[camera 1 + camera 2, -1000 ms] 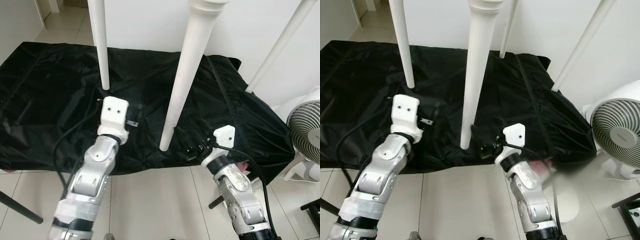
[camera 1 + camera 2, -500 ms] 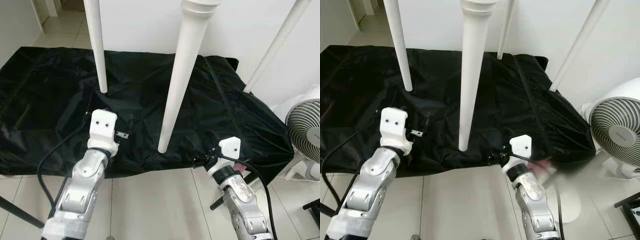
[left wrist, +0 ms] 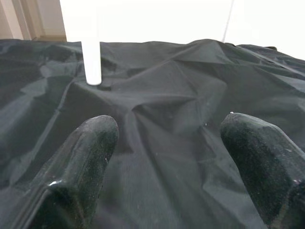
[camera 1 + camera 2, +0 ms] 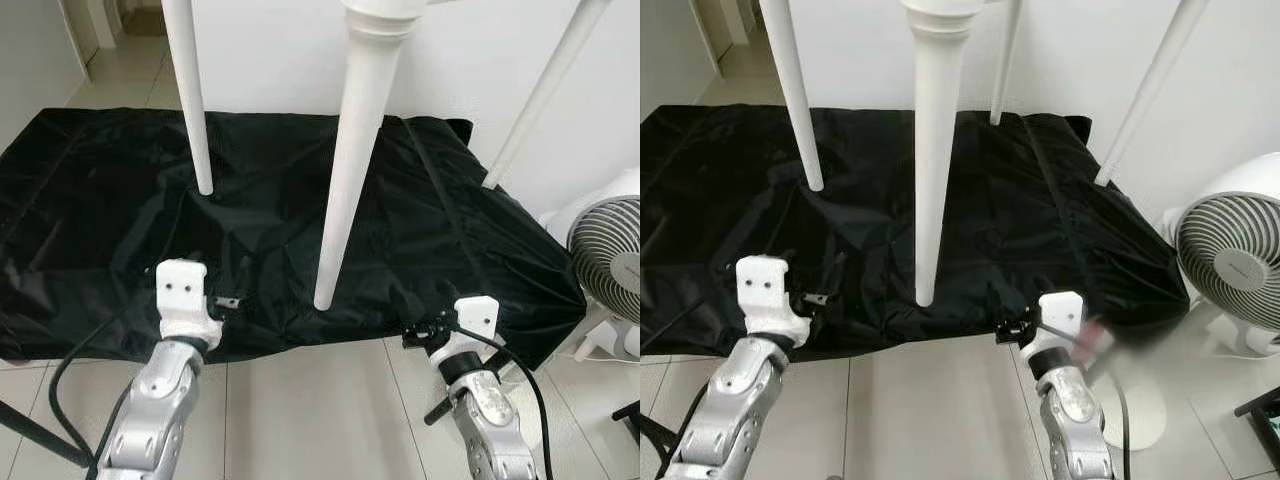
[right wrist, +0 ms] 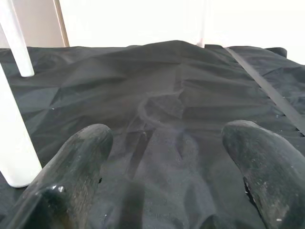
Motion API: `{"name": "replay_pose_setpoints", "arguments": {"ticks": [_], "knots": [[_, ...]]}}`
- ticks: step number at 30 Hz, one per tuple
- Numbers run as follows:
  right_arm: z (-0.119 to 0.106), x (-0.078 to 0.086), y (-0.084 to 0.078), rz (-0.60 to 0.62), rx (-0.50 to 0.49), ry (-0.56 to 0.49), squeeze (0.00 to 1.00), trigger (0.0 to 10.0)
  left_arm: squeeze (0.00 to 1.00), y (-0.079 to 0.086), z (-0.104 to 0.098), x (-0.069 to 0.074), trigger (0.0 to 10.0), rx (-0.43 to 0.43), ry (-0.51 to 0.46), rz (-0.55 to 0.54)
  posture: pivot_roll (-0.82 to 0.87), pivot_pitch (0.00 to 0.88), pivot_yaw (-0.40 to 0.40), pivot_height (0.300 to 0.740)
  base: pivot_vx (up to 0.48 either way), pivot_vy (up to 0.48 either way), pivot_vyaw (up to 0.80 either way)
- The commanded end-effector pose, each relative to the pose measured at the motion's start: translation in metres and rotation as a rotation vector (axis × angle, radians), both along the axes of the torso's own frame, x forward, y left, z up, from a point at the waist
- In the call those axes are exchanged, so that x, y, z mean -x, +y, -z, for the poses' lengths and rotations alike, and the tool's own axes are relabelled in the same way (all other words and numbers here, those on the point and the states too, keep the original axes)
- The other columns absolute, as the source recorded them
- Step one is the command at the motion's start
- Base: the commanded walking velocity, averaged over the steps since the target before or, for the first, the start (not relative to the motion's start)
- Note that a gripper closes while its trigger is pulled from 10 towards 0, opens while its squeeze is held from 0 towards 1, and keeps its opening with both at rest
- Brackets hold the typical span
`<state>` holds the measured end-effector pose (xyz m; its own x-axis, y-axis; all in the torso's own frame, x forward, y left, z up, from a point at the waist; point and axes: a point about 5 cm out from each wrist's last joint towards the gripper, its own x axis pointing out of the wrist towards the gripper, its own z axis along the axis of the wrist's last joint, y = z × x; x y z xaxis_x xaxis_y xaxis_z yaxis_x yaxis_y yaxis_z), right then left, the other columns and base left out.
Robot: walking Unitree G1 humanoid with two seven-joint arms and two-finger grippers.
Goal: Building children table
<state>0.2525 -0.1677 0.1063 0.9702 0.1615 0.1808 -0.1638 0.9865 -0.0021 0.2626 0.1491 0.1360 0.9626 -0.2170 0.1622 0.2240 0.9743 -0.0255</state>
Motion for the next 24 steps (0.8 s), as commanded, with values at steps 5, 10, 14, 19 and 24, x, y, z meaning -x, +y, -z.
{"name": "replay_pose_setpoints", "arguments": {"ticks": [5, 10, 14, 19, 24], "knots": [[0.014, 0.008, 0.001, -0.037, 0.031, 0.035, 0.00, 10.0, 0.00, -0.013, 0.006, 0.019, 10.0, -0.017, -0.038, 0.238, 0.01, 0.016, 0.008, 0.740, 0.000, 0.000, 0.00], [0.024, 0.015, 0.005, -0.142, 0.079, 0.069, 0.00, 10.0, 0.00, -0.016, 0.022, 0.037, 10.0, -0.059, 0.002, 0.368, 0.01, 0.019, 0.009, 0.740, 0.000, 0.000, 0.00], [0.027, 0.017, 0.006, -0.173, 0.098, 0.078, 0.00, 10.0, 0.00, -0.016, 0.027, 0.042, 10.0, -0.081, 0.012, 0.405, 0.01, 0.019, 0.009, 0.740, 0.000, 0.000, 0.00], [0.042, 0.021, 0.008, -0.329, 0.196, 0.125, 0.00, 10.0, 0.00, -0.012, 0.050, 0.061, 10.0, -0.226, 0.049, 0.542, 0.03, 0.018, -0.004, 0.740, 0.000, 0.000, 0.00], [0.051, 0.026, 0.008, -0.436, 0.248, 0.163, 0.00, 10.0, 0.00, -0.006, 0.062, 0.072, 10.0, -0.277, 0.095, 0.601, 0.03, 0.018, -0.009, 0.740, 0.000, 0.000, 0.00]]}}
